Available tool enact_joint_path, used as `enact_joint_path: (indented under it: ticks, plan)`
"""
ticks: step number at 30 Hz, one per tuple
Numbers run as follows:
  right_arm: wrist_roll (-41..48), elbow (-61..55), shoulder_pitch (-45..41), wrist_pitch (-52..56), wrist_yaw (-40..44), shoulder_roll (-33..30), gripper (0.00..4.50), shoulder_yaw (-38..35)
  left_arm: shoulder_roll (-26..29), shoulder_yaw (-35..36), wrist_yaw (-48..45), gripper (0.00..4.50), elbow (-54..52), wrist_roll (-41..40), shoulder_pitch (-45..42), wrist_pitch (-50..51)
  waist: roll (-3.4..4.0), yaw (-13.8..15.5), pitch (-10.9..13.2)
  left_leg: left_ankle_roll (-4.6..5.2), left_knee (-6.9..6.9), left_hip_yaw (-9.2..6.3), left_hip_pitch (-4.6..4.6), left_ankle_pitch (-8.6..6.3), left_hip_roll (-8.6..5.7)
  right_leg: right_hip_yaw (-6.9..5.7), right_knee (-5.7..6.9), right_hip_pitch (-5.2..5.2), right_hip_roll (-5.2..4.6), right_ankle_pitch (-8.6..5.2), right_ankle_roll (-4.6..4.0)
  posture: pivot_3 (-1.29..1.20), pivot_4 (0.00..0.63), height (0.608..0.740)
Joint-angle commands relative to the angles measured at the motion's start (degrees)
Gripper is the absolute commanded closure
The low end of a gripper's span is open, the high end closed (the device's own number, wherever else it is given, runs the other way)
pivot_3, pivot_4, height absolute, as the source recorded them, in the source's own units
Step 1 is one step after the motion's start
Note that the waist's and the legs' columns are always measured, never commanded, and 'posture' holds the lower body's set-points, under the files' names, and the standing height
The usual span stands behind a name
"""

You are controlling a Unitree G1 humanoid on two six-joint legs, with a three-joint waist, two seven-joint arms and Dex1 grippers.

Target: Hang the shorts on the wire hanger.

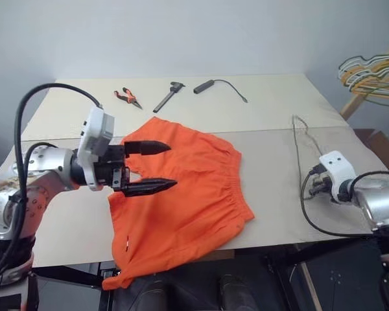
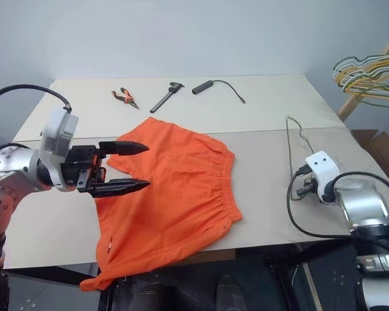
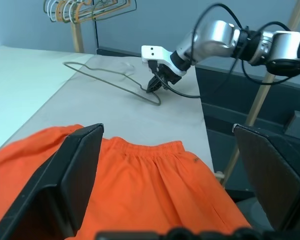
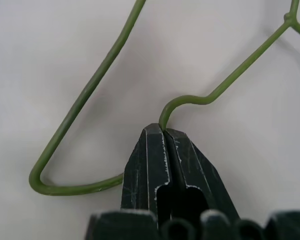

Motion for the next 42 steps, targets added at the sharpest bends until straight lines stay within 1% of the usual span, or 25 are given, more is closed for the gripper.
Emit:
enact_joint_path:
  ticks: [1,4,5,6,8,9,11,12,14,16,20,22,27,35,36,37,42]
  plan:
    - [-10.3,-6.6,-0.3,-25.5,-3.0,-5.4,4.47,1.5,0.1,0.2,0.6,0.00,3.0,1.8,-4.3,-1.7,0.14,-0.3,0.0,0.00,0.00,0.00,0.01,0.00,-0.01,0.01,0.00,-0.01,-0.01,0.00,0.01,-0.11,0.088,0.740]
    - [-19.0,-6.5,-1.7,-43.9,-6.0,-8.6,4.47,4.7,-0.3,-0.9,0.3,0.00,8.0,3.9,-9.0,-2.3,0.15,-0.6,0.0,-0.01,-0.02,0.01,0.03,0.01,0.01,0.01,0.00,-0.01,-0.01,-0.01,0.02,-0.12,0.079,0.740]
    - [-21.3,-6.0,-2.3,-48.4,-6.8,-9.2,4.47,5.5,-0.2,-1.3,-0.2,0.00,9.4,4.6,-10.3,-2.8,0.15,-0.8,0.0,-0.03,-0.01,0.01,0.04,0.01,0.00,0.00,0.02,0.01,-0.01,-0.01,0.02,-0.12,0.077,0.740]
    - [-25.7,-4.9,-3.7,-54.5,-9.8,-10.1,4.47,6.7,-0.2,-1.8,-0.4,0.00,11.6,5.5,-12.2,-2.9,0.14,-1.0,0.0,-0.04,0.00,0.04,0.02,0.02,-0.01,0.00,0.01,0.01,-0.01,-0.01,0.02,-0.13,0.074,0.740]
    - [-32.5,-2.6,-6.2,-62.2,-14.5,-10.8,4.47,8.3,-0.1,-2.6,-0.7,0.00,14.8,6.8,-15.2,-2.5,0.14,-1.5,0.0,-0.05,0.05,0.03,0.00,0.03,-0.01,-0.02,0.01,0.02,-0.03,-0.01,0.03,-0.13,0.072,0.740]
    - [-36.9,-0.8,-8.2,-65.8,-18.2,-10.9,4.47,9.4,0.1,-3.1,-0.9,0.00,16.7,7.3,-17.2,-1.6,0.14,-1.7,0.0,-0.07,0.06,0.04,-0.01,0.04,-0.02,-0.02,0.02,0.01,-0.04,0.00,0.03,-0.14,0.069,0.740]
    - [-44.9,2.5,-12.0,-70.8,-24.9,-10.9,4.47,11.4,0.6,-4.4,-1.5,0.00,19.7,8.3,-20.3,0.2,0.14,-2.0,0.0,-0.12,0.10,0.03,-0.07,0.07,-0.03,-0.02,0.03,-0.04,-0.06,0.00,0.04,-0.14,0.065,0.740]
    - [-47.4,3.9,-13.3,-72.5,-27.2,-10.6,4.47,12.0,0.7,-4.9,-1.8,0.00,20.7,8.7,-21.3,0.7,0.15,-2.1,-0.1,-0.16,0.11,0.04,-0.09,0.09,-0.04,-0.02,0.04,-0.06,-0.07,0.00,0.04,-0.14,0.064,0.740]
    - [-51.4,6.2,-16.2,-75.0,-31.2,-9.8,4.47,13.2,1.7,-7.9,-4.2,0.00,23.1,10.6,-23.6,2.4,0.14,-2.6,-0.1,-0.63,0.12,0.02,-0.13,0.37,-0.05,-0.02,0.03,-0.10,-0.10,-0.01,0.06,-0.14,0.061,0.740]
    - [-53.9,7.5,-18.5,-76.8,-33.4,-9.0,4.47,14.0,2.1,-11.1,-7.2,0.00,25.3,12.1,-25.3,3.8,0.14,-3.2,-0.1,-0.64,0.11,0.02,-0.17,0.38,-0.06,-0.02,0.00,-0.11,-0.10,-0.02,0.07,-0.13,0.058,0.740]
    - [-56.4,9.2,-21.5,-78.4,-34.7,-7.6,4.47,14.8,1.4,-17.1,-11.0,0.00,27.8,16.1,-27.1,3.9,0.13,-4.1,-0.1,-0.64,0.12,-0.06,-0.17,0.37,-0.06,0.00,-0.01,-0.10,-0.10,-0.02,0.08,-0.13,0.054,0.740]
    - [-57.2,9.8,-22.4,-78.8,-34.9,-6.9,4.47,14.9,0.5,-20.1,-11.1,0.00,28.7,19.5,-27.7,2.5,0.13,-4.5,-0.1,-0.63,0.12,-0.15,-0.20,0.38,-0.06,0.00,0.00,-0.11,-0.10,-0.02,0.08,-0.13,0.051,0.740]
    - [-58.4,9.7,-24.2,-78.7,-34.8,-5.7,4.47,14.4,-2.8,-25.1,-10.9,0.00,28.5,24.8,-28.3,2.2,0.14,-4.9,-0.1,-0.61,0.13,-0.34,-0.20,0.37,-0.06,0.00,0.02,-0.10,-0.10,-0.01,0.09,-0.14,0.050,0.740]
    - [-58.3,7.7,-24.4,-78.2,-33.8,-5.2,4.47,13.7,-7.2,-28.2,-8.1,0.00,30.5,31.0,-29.2,2.8,0.15,-5.0,-0.1,-0.60,0.15,-0.36,-0.18,0.37,-0.07,0.03,0.08,-0.09,-0.10,0.00,0.09,-0.14,0.051,0.740]
    - [-58.2,7.6,-24.5,-78.2,-33.7,-5.2,4.50,13.7,-7.8,-28.1,-7.9,0.38,31.0,31.4,-29.5,2.9,0.15,-5.0,-0.1,-0.60,0.15,-0.36,-0.18,0.37,-0.07,0.03,0.09,-0.09,-0.10,0.00,0.09,-0.14,0.051,0.740]
    - [-58.2,7.5,-24.5,-78.2,-33.6,-5.1,4.50,13.7,-8.3,-28.0,-7.8,0.56,31.4,31.7,-29.8,2.9,0.15,-5.0,-0.1,-0.60,0.17,-0.36,-0.19,0.37,-0.07,0.03,0.09,-0.09,-0.10,0.00,0.10,-0.14,0.051,0.740]
    - [-57.8,6.6,-24.5,-77.8,-33.1,-4.9,4.50,13.3,-9.1,-27.9,-8.5,2.23,31.7,32.5,-29.8,2.5,0.17,-5.1,-0.1,-0.59,0.20,-0.38,-0.19,0.36,-0.07,0.03,0.10,-0.09,-0.11,0.00,0.10,-0.15,0.047,0.740]
